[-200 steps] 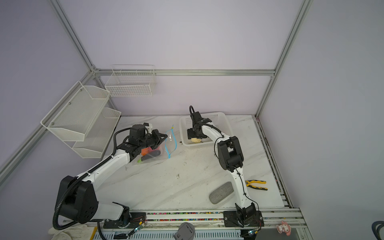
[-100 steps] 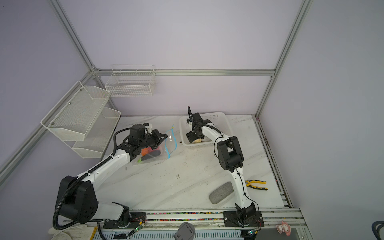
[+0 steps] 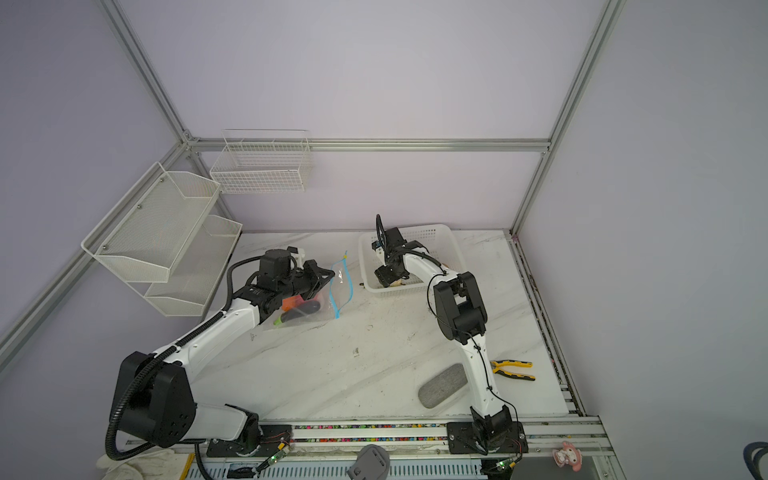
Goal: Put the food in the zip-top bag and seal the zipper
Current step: 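Lower the right gripper into the basket and close on the cream dough ball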
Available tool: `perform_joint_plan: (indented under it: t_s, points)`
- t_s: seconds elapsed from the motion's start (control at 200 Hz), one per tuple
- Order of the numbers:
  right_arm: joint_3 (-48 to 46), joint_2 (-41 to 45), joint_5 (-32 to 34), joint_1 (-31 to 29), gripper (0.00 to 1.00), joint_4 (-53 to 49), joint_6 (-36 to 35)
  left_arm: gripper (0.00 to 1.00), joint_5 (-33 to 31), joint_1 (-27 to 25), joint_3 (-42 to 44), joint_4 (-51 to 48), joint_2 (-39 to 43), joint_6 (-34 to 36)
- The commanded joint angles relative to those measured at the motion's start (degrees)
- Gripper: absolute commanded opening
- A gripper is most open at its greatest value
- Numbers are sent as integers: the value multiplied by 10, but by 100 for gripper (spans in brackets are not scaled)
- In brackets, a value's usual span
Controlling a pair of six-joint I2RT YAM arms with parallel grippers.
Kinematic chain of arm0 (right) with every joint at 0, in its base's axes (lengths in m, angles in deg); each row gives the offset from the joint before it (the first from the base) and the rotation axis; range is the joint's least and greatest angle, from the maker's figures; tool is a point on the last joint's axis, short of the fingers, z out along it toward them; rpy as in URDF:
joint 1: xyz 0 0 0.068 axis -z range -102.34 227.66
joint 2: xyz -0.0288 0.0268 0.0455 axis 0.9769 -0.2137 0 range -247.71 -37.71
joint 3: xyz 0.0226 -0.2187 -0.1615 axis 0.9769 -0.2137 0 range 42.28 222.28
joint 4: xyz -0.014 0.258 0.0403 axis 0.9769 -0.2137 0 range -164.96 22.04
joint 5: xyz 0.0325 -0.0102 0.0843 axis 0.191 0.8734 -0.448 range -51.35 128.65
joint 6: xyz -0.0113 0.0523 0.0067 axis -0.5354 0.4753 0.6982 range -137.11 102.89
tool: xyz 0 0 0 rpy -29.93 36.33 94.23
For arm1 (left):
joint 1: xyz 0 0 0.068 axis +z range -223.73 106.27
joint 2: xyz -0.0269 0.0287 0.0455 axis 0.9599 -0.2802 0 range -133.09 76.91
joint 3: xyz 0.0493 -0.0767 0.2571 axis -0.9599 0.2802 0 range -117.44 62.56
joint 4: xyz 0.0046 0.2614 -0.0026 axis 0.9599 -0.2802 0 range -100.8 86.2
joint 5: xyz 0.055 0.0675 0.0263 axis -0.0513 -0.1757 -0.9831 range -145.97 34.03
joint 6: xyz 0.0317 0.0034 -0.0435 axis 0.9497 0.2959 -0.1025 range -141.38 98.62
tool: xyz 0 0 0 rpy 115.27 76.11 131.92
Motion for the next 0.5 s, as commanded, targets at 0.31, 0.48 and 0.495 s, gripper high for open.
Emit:
perform_joint_plan:
  t_s: [0.31,0.48,0.495]
  points:
    - [-37,76,43,-3,66,93,244,0,3,5,-13,6,16,15]
    - [-149,151,57,-3,69,228,386,0,1,5,-8,11,16,14]
    - [-156,155,60,-3,69,238,391,0,1,4,-7,12,16,14]
